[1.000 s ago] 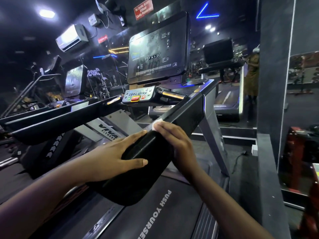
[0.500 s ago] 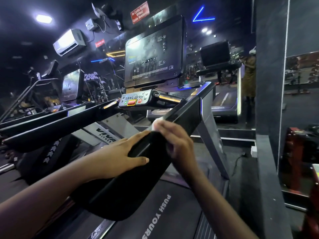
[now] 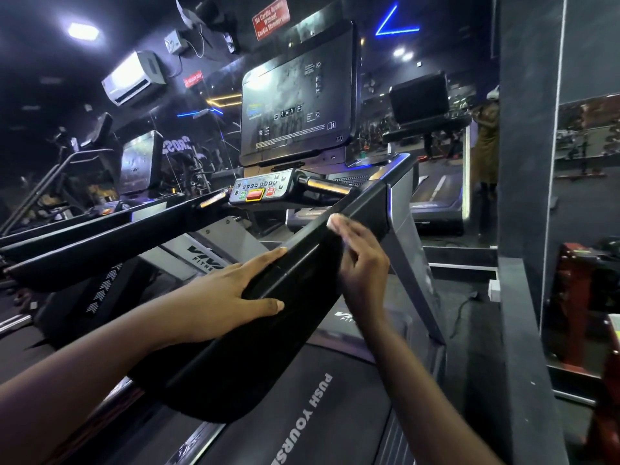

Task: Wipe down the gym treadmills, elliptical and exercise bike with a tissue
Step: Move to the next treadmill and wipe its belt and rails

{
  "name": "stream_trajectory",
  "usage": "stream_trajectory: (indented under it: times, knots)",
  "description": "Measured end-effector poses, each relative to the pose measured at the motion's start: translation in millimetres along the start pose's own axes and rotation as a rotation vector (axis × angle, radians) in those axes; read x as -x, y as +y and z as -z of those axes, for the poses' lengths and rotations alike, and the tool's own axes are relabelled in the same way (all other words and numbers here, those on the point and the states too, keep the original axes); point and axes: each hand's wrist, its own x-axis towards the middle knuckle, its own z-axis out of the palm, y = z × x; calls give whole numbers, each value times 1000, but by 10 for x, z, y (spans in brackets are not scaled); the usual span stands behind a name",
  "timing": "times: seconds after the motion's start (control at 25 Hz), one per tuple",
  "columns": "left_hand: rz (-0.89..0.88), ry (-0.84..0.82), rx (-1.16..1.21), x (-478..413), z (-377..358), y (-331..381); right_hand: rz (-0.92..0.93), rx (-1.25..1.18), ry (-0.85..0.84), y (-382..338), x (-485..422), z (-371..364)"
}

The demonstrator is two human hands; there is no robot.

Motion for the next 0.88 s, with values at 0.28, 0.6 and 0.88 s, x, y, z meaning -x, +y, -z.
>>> stream_trajectory:
  times: [0.28,0.6,0.88]
  knots:
    - [2,-2,-6,-4,4,15,64,-180,-5,-365,705,-117]
    - [1,-24,0,-1,9,21,-128,-50,88,78,277,31]
    - [-1,-105,-14,-188,47,-19,-11,-173,51,-381,1068,-86]
